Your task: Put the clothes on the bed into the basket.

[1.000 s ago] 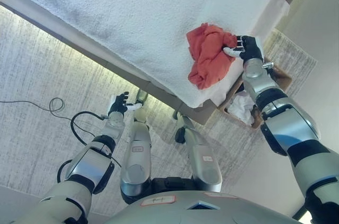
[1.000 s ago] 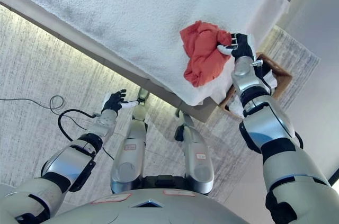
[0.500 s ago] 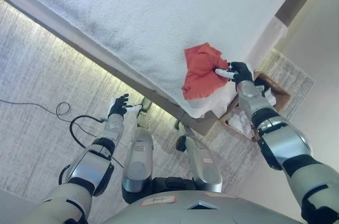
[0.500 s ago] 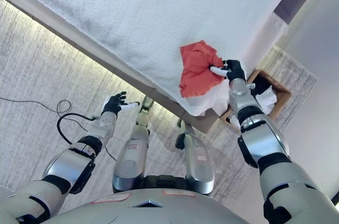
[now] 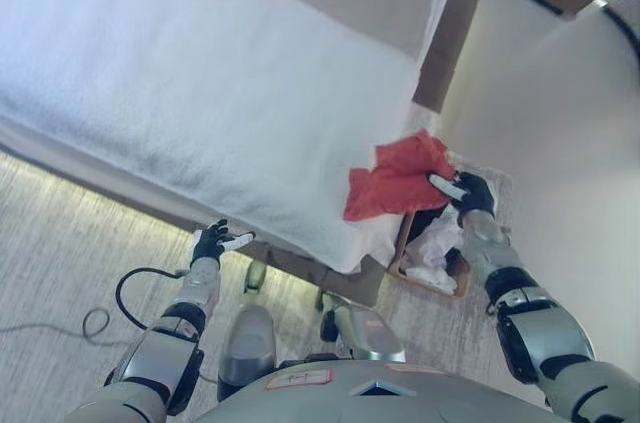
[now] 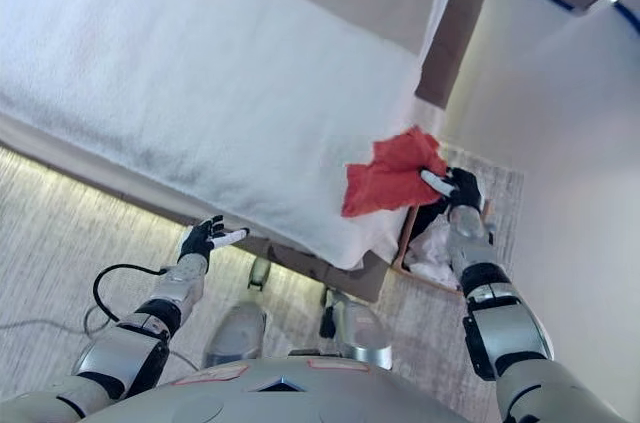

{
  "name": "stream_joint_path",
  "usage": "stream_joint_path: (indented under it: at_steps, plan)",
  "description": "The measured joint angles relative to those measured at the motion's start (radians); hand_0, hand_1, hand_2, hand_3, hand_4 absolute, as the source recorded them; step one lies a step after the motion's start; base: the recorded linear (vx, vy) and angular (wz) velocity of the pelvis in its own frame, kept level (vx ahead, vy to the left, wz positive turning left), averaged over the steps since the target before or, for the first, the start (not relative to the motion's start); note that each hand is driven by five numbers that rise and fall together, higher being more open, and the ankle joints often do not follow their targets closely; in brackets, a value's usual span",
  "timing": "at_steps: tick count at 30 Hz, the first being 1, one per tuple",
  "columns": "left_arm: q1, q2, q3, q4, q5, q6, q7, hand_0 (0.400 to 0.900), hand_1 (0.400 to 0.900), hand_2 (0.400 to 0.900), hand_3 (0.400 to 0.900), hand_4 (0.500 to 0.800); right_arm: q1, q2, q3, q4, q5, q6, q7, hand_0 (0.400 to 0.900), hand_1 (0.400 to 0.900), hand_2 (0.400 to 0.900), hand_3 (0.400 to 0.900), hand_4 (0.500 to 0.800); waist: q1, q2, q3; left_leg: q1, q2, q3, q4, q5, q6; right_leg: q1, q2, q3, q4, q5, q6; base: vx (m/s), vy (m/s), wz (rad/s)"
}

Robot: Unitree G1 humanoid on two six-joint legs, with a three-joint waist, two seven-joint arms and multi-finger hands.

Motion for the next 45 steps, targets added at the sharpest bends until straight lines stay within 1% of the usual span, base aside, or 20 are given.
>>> stream_joint_path:
  at_steps: [4,7,10,14,17,20,23,25,26,27,28,29,30,31,32,33,34,35,36,45]
  plan:
    - [0.048,-0.006,0.005,0.004,0.000,0.000,-0.010,0.900,0.900,0.900,0.900,0.800,0.030,-0.015,-0.084,0.071,0.053,-0.003,-0.023,0.400,0.400,0.400,0.400,0.500,-0.026,0.023,-0.038,0.016,0.003,0.015,0.000,-0.006,0.001,0.007,0.003,0.015,0.000,0.000,0.001,0.02,-0.019,-0.10]
    - [0.077,-0.023,0.011,0.014,0.000,0.005,-0.013,0.900,0.900,0.900,0.900,0.800,0.051,-0.026,-0.144,0.114,0.101,-0.003,-0.032,0.400,0.400,0.400,0.400,0.500,-0.028,0.048,-0.051,0.023,0.005,0.024,0.000,-0.009,0.001,0.010,0.005,0.025,-0.001,0.000,0.001,0.03,-0.034,-0.01]
    - [0.109,-0.035,0.017,0.015,0.000,0.010,-0.025,0.900,0.900,0.900,0.900,0.800,0.071,-0.053,-0.164,0.166,0.133,0.000,-0.035,0.400,0.400,0.400,0.400,0.500,-0.025,0.074,-0.065,0.035,0.007,0.023,-0.001,-0.014,0.001,0.022,0.005,0.024,-0.001,-0.004,0.003,0.03,-0.043,0.05]
    - [0.140,-0.036,0.019,0.015,0.000,0.011,-0.033,0.900,0.900,0.900,0.900,0.800,0.078,-0.086,-0.190,0.219,0.152,0.001,-0.032,0.400,0.400,0.400,0.400,0.500,-0.027,0.101,-0.080,0.037,0.008,0.023,-0.003,-0.019,0.003,0.025,0.007,0.024,-0.001,-0.007,0.007,0.03,-0.041,0.06]
    - [0.144,-0.036,0.019,0.017,0.000,0.011,-0.036,0.900,0.900,0.900,0.900,0.800,0.077,-0.102,-0.198,0.242,0.167,0.001,-0.024,0.400,0.400,0.400,0.400,0.500,-0.026,0.113,-0.088,0.038,0.011,0.022,-0.008,-0.021,0.001,0.027,0.010,0.021,-0.001,-0.010,0.003,0.04,-0.039,0.03]
    - [0.141,-0.039,0.019,0.036,0.000,0.011,-0.039,0.900,0.900,0.900,0.900,0.800,0.072,-0.109,-0.232,0.269,0.204,0.001,-0.015,0.400,0.400,0.400,0.400,0.500,-0.026,0.126,-0.095,0.046,0.016,0.021,-0.010,-0.021,0.000,0.036,0.015,0.019,-0.004,-0.011,0.002,0.03,-0.037,0.07]
    - [0.143,-0.041,0.019,0.048,0.000,0.011,-0.042,0.900,0.900,0.900,0.900,0.800,0.071,-0.124,-0.267,0.305,0.249,0.001,-0.015,0.400,0.400,0.400,0.400,0.500,-0.025,0.141,-0.105,0.049,0.020,0.012,-0.010,-0.022,-0.001,0.043,0.019,0.007,-0.005,-0.018,-0.007,0.03,-0.024,0.07]
    - [0.149,-0.047,0.019,0.049,0.000,0.011,-0.042,0.900,0.900,0.900,0.900,0.800,0.069,-0.141,-0.268,0.314,0.264,0.005,-0.016,0.400,0.400,0.400,0.400,0.500,-0.025,0.153,-0.111,0.048,0.022,0.009,-0.010,-0.022,-0.001,0.044,0.021,0.003,-0.005,-0.020,-0.009,0.02,-0.011,0.02]
    - [0.153,-0.053,0.019,0.049,0.000,0.011,-0.043,0.900,0.900,0.900,0.900,0.800,0.068,-0.153,-0.268,0.315,0.267,0.006,-0.015,0.524,0.524,0.524,0.524,0.574,-0.025,0.160,-0.116,0.048,0.023,0.009,-0.010,-0.022,-0.001,0.044,0.021,0.003,-0.005,-0.021,-0.009,0.03,-0.019,0.01]
    - [0.157,-0.060,0.018,0.049,0.000,0.011,-0.045,0.900,0.900,0.900,0.900,0.800,0.064,-0.167,-0.268,0.323,0.268,0.006,-0.015,0.559,0.559,0.559,0.559,0.595,-0.024,0.165,-0.119,0.048,0.023,0.009,-0.010,-0.022,-0.001,0.044,0.021,0.002,-0.005,-0.021,-0.010,0.00,0.000,0.00]
    - [0.161,-0.067,0.018,0.049,0.000,0.011,-0.049,0.900,0.900,0.900,0.900,0.800,0.057,-0.180,-0.272,0.337,0.270,0.006,-0.015,0.612,0.612,0.612,0.612,0.627,-0.024,0.171,-0.122,0.048,0.023,0.008,-0.010,-0.022,-0.001,0.044,0.021,0.002,-0.005,-0.021,-0.010,0.00,0.000,0.00]
    - [0.163,-0.072,0.018,0.050,0.000,0.011,-0.049,0.900,0.900,0.900,0.900,0.800,0.048,-0.192,-0.273,0.351,0.276,0.006,-0.015,0.841,0.841,0.841,0.841,0.765,-0.024,0.173,-0.124,0.049,0.023,0.008,-0.010,-0.022,-0.001,0.045,0.022,0.002,-0.005,-0.021,-0.010,0.02,-0.018,0.04]
    - [0.165,-0.077,0.018,0.050,0.000,0.011,-0.049,0.900,0.900,0.900,0.900,0.800,0.046,-0.202,-0.274,0.355,0.285,0.007,-0.015,0.747,0.747,0.747,0.747,0.708,-0.024,0.175,-0.125,0.049,0.024,0.008,-0.010,-0.022,-0.001,0.045,0.022,0.001,-0.005,-0.021,-0.010,0.02,-0.016,0.04]
    - [0.166,-0.078,0.016,0.050,0.000,0.011,-0.050,0.900,0.900,0.900,0.900,0.800,0.043,-0.210,-0.275,0.360,0.292,0.007,-0.015,0.694,0.694,0.694,0.694,0.676,-0.024,0.175,-0.125,0.050,0.024,0.007,-0.010,-0.022,-0.001,0.046,0.023,0.001,-0.005,-0.021,-0.010,0.02,-0.013,0.04]
    - [0.168,-0.078,0.014,0.050,0.000,0.011,-0.050,0.900,0.900,0.900,0.900,0.800,0.036,-0.218,-0.278,0.370,0.296,0.007,-0.015,0.616,0.616,0.616,0.616,0.629,-0.025,0.175,-0.125,0.052,0.025,0.007,-0.010,-0.022,-0.001,0.049,0.023,0.000,-0.005,-0.022,-0.010,0.02,-0.019,0.04]
    - [0.169,-0.079,0.014,0.051,0.000,0.012,-0.050,0.900,0.900,0.900,0.900,0.800,0.027,-0.226,-0.287,0.383,0.301,0.008,-0.016,0.606,0.606,0.606,0.606,0.624,-0.025,0.175,-0.125,0.054,0.025,0.006,-0.010,-0.022,-0.002,0.052,0.024,-0.001,-0.006,-0.023,-0.013,0.02,-0.020,0.04]
    - [0.170,-0.079,0.014,0.051,0.000,0.012,-0.050,0.900,0.900,0.900,0.900,0.800,0.026,-0.234,-0.306,0.386,0.306,0.007,-0.017,0.620,0.620,0.620,0.620,0.632,-0.024,0.175,-0.125,0.056,0.025,0.006,-0.010,-0.022,-0.002,0.054,0.024,-0.001,-0.006,-0.023,-0.013,0.00,0.000,0.00]
    - [0.171,-0.079,0.014,0.051,0.000,0.012,-0.050,0.900,0.900,0.900,0.900,0.800,0.023,-0.240,-0.314,0.391,0.312,0.007,-0.018,0.847,0.847,0.847,0.847,0.768,-0.024,0.175,-0.125,0.057,0.025,0.005,-0.010,-0.022,-0.002,0.056,0.024,-0.002,-0.006,-0.024,-0.013,0.00,0.000,0.00]
    - [0.172,-0.079,0.014,0.051,0.000,0.012,-0.049,0.900,0.900,0.900,0.900,0.800,0.021,-0.245,-0.316,0.392,0.323,0.007,-0.020,0.900,0.900,0.900,0.900,0.800,-0.025,0.176,-0.125,0.058,0.025,0.005,-0.010,-0.023,-0.002,0.056,0.024,-0.002,-0.006,-0.024,-0.014,0.02,-0.008,0.04]
    - [0.174,-0.085,0.014,0.054,0.000,0.023,-0.049,0.900,0.900,0.900,0.900,0.800,0.015,-0.249,-0.317,0.408,0.365,0.007,-0.022,0.900,0.900,0.900,0.900,0.800,-0.024,0.187,-0.132,0.067,0.025,-0.001,-0.010,-0.023,-0.002,0.068,0.024,-0.009,-0.006,-0.025,-0.014,0.00,-0.002,0.01]
